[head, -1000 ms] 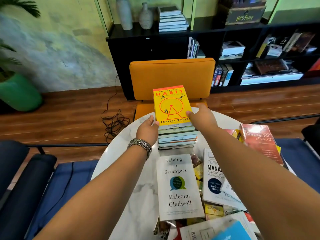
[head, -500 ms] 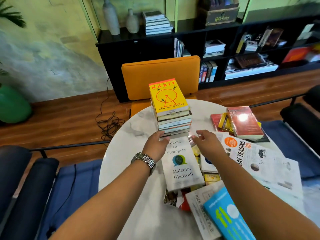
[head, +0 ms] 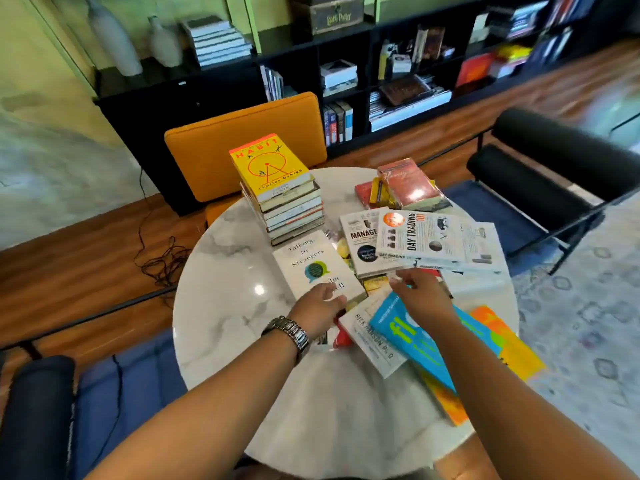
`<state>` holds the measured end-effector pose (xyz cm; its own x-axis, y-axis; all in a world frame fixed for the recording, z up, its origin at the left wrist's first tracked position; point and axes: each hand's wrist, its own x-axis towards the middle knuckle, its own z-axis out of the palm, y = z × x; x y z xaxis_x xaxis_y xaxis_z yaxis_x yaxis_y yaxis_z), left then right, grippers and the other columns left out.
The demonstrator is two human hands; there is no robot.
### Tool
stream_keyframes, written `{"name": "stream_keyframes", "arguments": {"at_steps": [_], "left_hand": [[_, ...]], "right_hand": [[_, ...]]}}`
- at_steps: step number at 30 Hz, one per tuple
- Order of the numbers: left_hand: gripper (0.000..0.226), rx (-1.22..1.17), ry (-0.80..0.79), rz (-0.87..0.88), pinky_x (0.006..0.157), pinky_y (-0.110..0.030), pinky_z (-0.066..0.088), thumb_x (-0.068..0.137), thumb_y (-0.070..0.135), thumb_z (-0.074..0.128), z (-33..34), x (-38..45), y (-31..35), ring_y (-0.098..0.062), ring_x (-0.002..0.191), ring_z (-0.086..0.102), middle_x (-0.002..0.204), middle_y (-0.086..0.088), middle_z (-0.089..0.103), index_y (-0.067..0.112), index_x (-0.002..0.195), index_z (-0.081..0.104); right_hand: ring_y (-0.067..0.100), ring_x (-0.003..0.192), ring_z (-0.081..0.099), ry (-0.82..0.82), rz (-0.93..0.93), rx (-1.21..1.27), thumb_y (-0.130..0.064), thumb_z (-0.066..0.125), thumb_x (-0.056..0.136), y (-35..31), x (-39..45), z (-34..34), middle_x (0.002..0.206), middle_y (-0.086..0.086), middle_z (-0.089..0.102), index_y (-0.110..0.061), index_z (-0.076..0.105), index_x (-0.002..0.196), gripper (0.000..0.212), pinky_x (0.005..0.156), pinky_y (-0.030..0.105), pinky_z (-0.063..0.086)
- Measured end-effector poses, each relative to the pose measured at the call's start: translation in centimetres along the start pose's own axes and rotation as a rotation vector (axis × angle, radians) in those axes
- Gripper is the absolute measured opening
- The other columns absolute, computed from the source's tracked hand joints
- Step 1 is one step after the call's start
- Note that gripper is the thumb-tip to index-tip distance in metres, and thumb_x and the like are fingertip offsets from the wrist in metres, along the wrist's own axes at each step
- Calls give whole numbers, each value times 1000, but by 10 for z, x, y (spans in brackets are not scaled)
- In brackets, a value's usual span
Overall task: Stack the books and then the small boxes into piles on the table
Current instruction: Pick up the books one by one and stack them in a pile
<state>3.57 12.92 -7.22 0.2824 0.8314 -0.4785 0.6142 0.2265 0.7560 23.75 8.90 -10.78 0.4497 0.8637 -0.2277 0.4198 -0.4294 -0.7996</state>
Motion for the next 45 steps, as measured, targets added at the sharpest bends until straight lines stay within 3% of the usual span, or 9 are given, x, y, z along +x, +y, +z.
{"name": "stream_keyframes", "arguments": {"at_steps": [3,10,15,21,29,32,36,40,45], "left_hand": [[49,35,-79,-35,75,-23,49,93,34,54,23,-6,-4,-17,112,58,132,2,56,18,138,44],[64,68,-158,-120,88,-36,53,86,34,62,89,-24,-10,-26,108,64,123,-8,64,25,142,33],[104,17,-148,-142,83,-35,55,79,46,61,148,-39,-10,-27,110,62,136,-10,54,32,148,-15],[103,-480,-157,-258,72,-33,56,93,13,58,202,-61,4,-26,106,62,147,-5,42,21,145,-30],[48,-779,36,-224,78,-41,57,89,5,61,203,-65,12,-25,101,65,122,-6,63,16,132,42],[39,-852,35,-179,71,-36,55,93,10,56,192,-69,20,-23,95,67,117,-5,66,17,130,46],[35,-919,73,-86,62,-33,56,96,8,50,168,-73,28,-23,95,68,119,-3,66,22,128,47],[40,-1002,132,9,58,-30,59,96,5,48,135,-71,33,-24,107,64,125,-4,62,22,132,46],[43,-1023,217,62,62,-28,60,95,8,51,83,-56,30,-32,111,63,128,-12,61,16,136,46]], "right_hand": [[26,111,59,58,29,-18,-29,67,87,20,-9,-22,117,11,63,-14,67,117,33,98,39,46],[34,116,51,37,58,-300,-37,62,88,65,-15,-66,122,14,59,-19,61,125,41,101,38,38],[33,120,51,-206,117,-514,-48,63,85,102,-17,-91,129,13,55,-21,49,137,60,101,38,41],[30,119,53,-331,47,-479,-48,65,83,113,-19,-101,133,11,55,-18,44,141,68,98,39,46],[15,89,57,-394,32,-196,-43,52,95,91,-20,-123,125,9,60,-16,50,132,46,60,23,42],[3,74,56,-348,-24,-75,-40,50,97,77,-24,-127,119,3,62,-20,53,128,37,54,17,39],[15,100,64,-329,-95,7,-43,47,97,54,-24,-119,125,1,63,-24,51,130,39,79,31,54],[2,78,60,-375,-142,100,-33,44,101,30,-19,-106,106,-5,62,-23,49,135,36,49,12,47],[7,85,60,-380,-109,169,-32,47,100,-14,0,-78,99,-11,62,-28,48,138,38,70,34,54]]}}
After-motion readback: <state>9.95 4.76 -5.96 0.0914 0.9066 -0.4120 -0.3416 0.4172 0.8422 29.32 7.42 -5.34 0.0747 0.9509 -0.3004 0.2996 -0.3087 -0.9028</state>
